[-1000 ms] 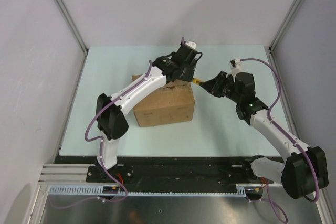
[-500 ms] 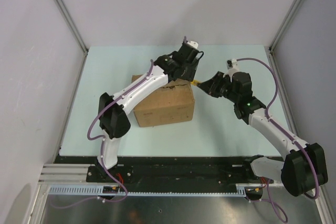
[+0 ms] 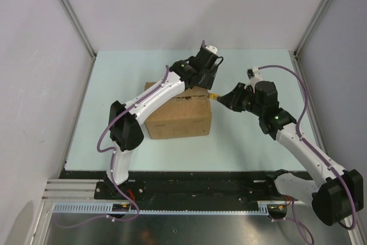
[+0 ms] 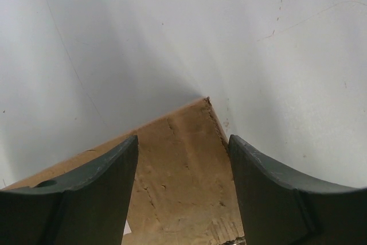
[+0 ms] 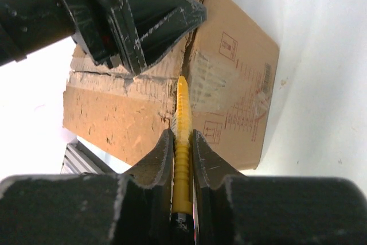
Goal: Unpack the express box
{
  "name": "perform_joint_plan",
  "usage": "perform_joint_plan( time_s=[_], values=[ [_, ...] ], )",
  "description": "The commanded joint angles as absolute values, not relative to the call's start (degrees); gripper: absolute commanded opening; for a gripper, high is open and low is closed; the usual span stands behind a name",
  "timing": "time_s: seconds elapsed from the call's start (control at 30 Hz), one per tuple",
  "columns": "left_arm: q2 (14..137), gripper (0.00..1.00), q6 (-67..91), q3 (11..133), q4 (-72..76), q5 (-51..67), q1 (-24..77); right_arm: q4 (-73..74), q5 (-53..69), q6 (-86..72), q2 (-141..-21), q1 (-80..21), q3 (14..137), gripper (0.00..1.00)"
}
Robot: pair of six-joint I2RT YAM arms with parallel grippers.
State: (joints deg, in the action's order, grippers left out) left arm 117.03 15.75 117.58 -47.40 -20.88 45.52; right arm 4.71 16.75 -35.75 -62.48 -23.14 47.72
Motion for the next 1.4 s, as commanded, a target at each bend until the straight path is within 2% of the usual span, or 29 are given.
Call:
perform_joint_plan(
  time_s=[0.0,0.37,0.6,0.77,1.03,1.17,1.33,1.37],
  values=[
    [117.2,0.7,14.8,120.8,-47.5,-22.3,45.6,12.8,17.3,-33.7,-58.6,-23.9,49.7,0.0],
    [116.5,0.7,14.5,121.6,-47.6,-22.7,45.5,19.9,19.0,-34.8,-51.0,-23.8,49.6,0.0],
    [113.6,0.72,14.6,123.9,-47.5,-22.9,44.3,22.5,15.9,-34.9,-48.5,-22.0,49.6,0.0],
    [109.1,0.74,16.0,121.1,-47.5,-22.3,41.1,23.7,9.2,-34.2,-50.3,-21.3,49.5,0.0],
    [95.7,0.77,19.4,105.9,-47.2,-22.2,32.6,13.0,8.2,-34.8,-63.5,-15.4,46.1,0.0],
    [88.7,0.77,22.4,95.7,-45.0,-15.8,25.7,7.0,7.7,-35.2,-70.0,-11.7,43.9,0.02],
    [80.5,0.77,23.6,82.0,-40.3,-13.9,20.9,6.1,1.2,-32.7,-72.7,-9.8,43.8,0.09],
    [78.6,0.77,23.6,80.6,-39.8,-13.3,19.4,6.7,-2.4,-32.0,-73.1,-9.8,43.8,0.16]
  ],
)
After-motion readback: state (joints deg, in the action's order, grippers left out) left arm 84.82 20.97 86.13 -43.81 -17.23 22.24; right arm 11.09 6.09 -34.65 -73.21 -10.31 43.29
